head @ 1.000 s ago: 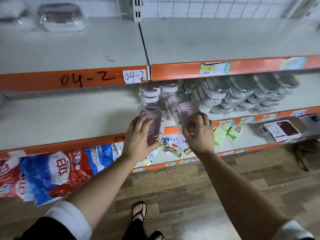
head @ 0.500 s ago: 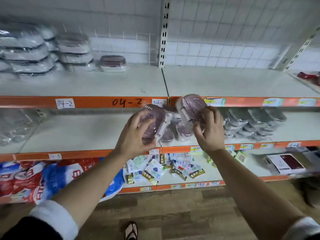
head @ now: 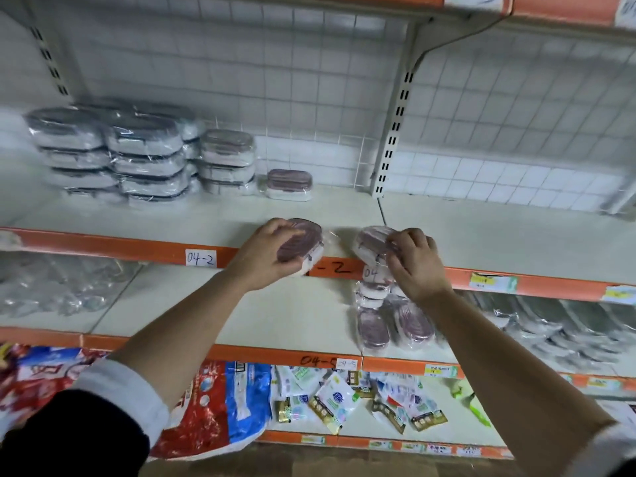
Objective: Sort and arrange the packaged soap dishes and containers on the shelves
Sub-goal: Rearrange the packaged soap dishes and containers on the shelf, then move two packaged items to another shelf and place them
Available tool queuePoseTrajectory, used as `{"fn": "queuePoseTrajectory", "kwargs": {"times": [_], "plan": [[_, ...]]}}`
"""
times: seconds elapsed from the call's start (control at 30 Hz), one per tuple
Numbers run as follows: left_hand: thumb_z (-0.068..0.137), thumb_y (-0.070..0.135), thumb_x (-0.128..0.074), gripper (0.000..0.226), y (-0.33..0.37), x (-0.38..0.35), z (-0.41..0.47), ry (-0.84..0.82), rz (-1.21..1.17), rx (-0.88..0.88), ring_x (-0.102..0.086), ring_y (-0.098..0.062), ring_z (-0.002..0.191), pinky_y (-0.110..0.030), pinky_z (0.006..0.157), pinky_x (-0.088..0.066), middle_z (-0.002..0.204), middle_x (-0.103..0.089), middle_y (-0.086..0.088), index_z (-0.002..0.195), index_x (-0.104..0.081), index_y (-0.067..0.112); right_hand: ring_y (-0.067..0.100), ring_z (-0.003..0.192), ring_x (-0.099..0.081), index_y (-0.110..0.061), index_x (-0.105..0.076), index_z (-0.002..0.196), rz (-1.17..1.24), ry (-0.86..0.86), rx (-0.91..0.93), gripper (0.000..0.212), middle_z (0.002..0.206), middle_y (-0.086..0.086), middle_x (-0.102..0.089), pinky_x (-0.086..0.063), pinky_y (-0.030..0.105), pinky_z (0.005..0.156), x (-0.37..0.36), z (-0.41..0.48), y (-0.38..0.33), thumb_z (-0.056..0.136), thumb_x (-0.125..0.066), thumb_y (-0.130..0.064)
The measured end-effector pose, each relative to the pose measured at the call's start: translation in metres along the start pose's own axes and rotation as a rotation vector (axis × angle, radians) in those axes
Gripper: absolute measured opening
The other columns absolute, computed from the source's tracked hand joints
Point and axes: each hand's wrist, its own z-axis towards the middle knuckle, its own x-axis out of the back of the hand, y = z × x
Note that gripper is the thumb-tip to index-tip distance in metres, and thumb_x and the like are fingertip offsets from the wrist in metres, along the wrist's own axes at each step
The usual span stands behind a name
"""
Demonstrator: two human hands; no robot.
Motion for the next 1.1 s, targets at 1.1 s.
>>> {"fn": "queuePoseTrajectory", "kwargs": {"times": [1.1], "plan": [[0.095,0.036,-0.058,0.046,-0.118,0.004,0.126,0.002,0.256,-0.136,-0.039,-0.021,0.137,-0.039,0.107,-0.036,0.15,-0.042,-0.002,0.137,-0.052,0.018,0.035,0.107,-0.045,-0.008,-0.053,0.102,-0.058,0.08,-0.159,0.074,0.11,0.01,-0.057,-0.039,0.045,0.087,-0.084,0.125,-0.004,0.067,-0.042,-0.073]]}}
